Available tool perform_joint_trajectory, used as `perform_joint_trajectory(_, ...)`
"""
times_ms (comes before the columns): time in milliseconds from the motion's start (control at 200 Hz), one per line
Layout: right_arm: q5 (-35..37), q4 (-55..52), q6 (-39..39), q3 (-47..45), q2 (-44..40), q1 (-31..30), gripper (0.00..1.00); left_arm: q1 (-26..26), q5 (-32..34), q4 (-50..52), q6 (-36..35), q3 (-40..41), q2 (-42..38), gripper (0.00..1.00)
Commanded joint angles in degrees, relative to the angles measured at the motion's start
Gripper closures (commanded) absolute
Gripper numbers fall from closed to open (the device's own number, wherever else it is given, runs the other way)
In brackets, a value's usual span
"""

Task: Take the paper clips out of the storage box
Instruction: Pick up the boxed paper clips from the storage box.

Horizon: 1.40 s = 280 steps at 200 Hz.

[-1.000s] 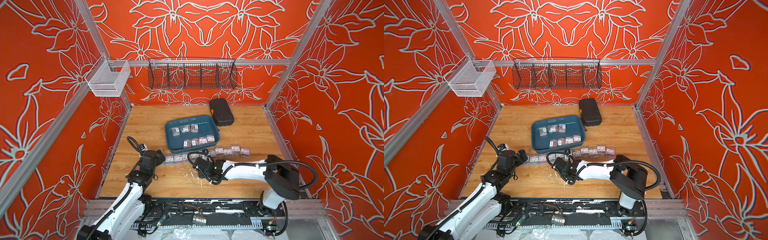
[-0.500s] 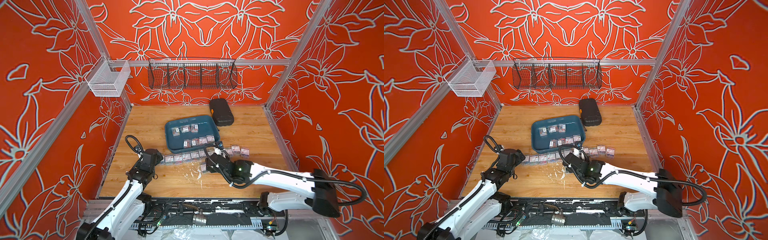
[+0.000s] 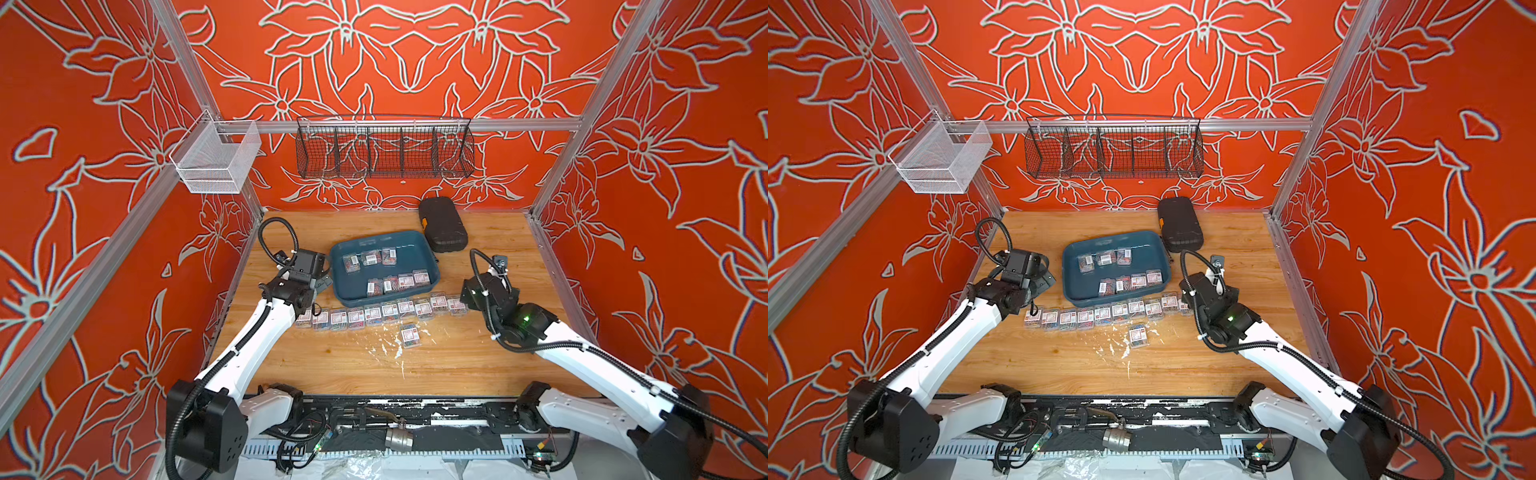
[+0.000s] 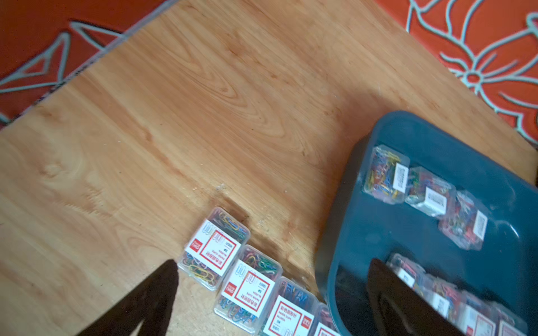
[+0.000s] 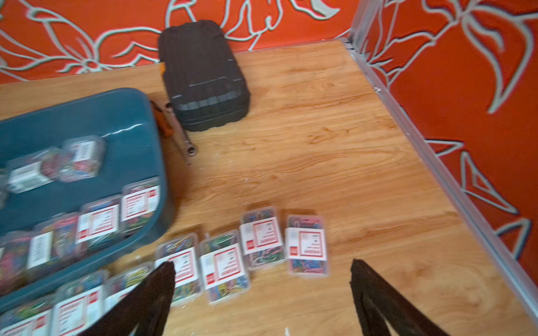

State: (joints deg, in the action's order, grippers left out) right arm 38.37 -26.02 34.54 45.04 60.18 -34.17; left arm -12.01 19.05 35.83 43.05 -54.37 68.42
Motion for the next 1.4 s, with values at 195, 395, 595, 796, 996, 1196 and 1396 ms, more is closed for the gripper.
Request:
perform_joint_trajectory(195, 1.04, 4.00, -1.59, -1.53, 8.46, 13.62, 0.08, -3.45, -10.78, 0.96, -5.78, -10.52, 10.53, 0.03)
perform_joint_trajectory(395, 1.60, 6.59, 0.57, -2.82, 11.36, 16.15, 0.11, -5.10, -12.51, 2.83, -6.94, -17.50, 19.65, 0.12)
perform_joint_trajectory(595, 1.13, 6.35, 1.20, -3.51, 10.72, 16.17, 0.11, -7.38, -9.49, 7.12, -9.35, -27.47, 30.93, 0.18)
perform_joint_trajectory(796, 1.19, 6.42, 1.34, -3.66, 10.83, 16.18, 0.11, -7.41, -4.15, 11.97, -10.18, -36.92, 42.67, 0.26)
perform_joint_trajectory(996, 1.26, 5.73, 1.37, -2.44, 12.52, 16.15, 0.13, -7.24, -1.55, 11.19, -12.15, -40.66, 49.00, 0.26)
perform_joint_trajectory(1196, 1.09, 5.08, 1.25, -1.45, 13.73, 16.15, 0.14, -5.60, -3.84, 9.96, -13.97, -42.56, 52.54, 0.26)
perform_joint_trajectory(1396, 1.01, 5.09, 1.22, -1.34, 13.96, 16.16, 0.14, -3.76, -6.77, 7.42, -15.61, -42.78, 54.04, 0.25)
